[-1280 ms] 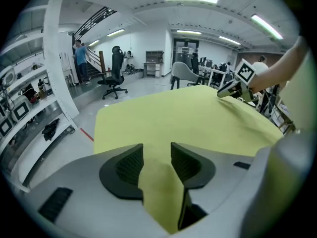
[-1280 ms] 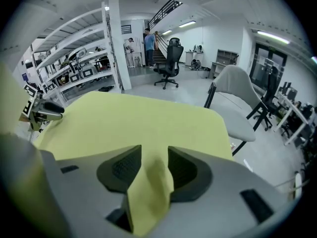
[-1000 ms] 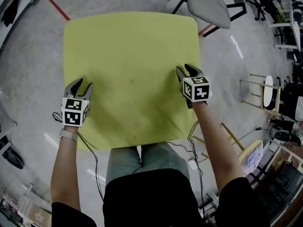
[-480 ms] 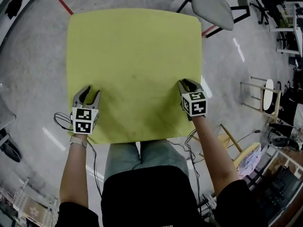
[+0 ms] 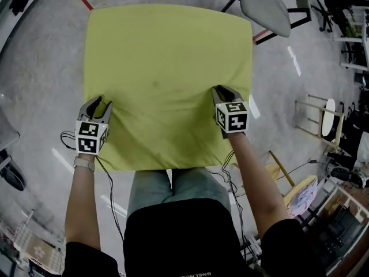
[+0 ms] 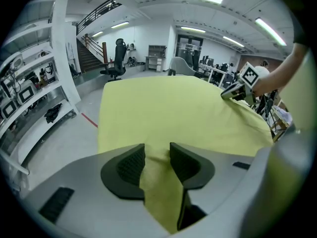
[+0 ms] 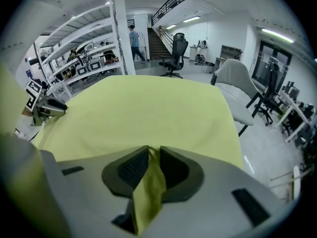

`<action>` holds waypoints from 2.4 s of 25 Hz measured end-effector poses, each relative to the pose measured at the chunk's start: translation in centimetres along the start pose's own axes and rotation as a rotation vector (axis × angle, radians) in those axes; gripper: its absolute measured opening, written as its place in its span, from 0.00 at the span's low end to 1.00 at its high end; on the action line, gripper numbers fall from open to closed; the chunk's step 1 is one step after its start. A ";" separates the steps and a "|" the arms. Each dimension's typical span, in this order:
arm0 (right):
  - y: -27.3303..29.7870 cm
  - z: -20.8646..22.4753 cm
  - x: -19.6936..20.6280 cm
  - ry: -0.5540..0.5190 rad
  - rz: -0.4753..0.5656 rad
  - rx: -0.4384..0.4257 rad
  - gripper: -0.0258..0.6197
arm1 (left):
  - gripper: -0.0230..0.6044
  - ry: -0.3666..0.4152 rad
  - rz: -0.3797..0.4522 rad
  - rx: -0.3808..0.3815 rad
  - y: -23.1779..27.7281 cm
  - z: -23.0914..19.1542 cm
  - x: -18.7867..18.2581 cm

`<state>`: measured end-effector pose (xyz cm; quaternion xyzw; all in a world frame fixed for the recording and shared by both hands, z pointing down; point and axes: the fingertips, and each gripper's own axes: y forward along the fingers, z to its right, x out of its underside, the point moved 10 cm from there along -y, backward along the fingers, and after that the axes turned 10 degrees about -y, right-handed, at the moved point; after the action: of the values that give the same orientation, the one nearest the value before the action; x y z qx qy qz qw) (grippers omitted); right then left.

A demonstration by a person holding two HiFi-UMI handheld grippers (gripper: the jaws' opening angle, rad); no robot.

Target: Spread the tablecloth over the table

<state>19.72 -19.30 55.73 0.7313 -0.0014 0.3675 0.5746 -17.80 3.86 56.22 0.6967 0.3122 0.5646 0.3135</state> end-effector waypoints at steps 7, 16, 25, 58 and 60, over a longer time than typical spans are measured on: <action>-0.4 1.4 0.8 -0.005 -0.021 0.016 0.21 | 0.31 -0.180 0.083 -0.033 -2.0 -1.8 0.1; -1.3 2.1 0.8 -0.013 -0.027 0.038 0.27 | 0.31 -0.329 0.029 -0.175 -8.2 -5.5 7.8; 0.6 -7.0 -4.6 -0.166 0.078 -0.144 0.27 | 0.31 -0.609 -0.032 -0.244 -11.8 -5.3 19.0; -1.0 -12.2 -3.3 -0.249 0.064 -0.277 0.27 | 0.29 -0.668 -0.290 -0.244 -8.1 -0.2 28.4; -1.4 -11.7 -3.4 -0.248 0.081 -0.265 0.27 | 0.29 -0.649 -0.277 -0.286 -8.9 0.1 27.9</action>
<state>11.58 -10.40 53.57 0.6884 -0.1499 0.2938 0.6460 -13.77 31.26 65.62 0.7397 0.2061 0.3047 0.5634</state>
